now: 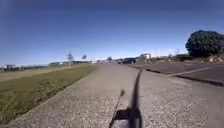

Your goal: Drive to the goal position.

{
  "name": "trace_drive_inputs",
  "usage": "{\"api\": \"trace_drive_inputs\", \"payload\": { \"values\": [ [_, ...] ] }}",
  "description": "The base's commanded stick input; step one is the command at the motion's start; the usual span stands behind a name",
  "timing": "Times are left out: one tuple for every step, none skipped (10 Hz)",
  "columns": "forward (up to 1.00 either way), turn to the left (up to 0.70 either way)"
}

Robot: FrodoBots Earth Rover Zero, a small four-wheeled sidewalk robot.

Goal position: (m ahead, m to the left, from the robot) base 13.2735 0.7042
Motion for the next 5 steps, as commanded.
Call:
{"api": "trace_drive_inputs", "payload": {
  "values": [
    [0.70, 0.00],
    [0.70, 0.00],
    [0.70, 0.00],
    [0.70, 0.00],
    [0.70, 0.00]
  ]
}}
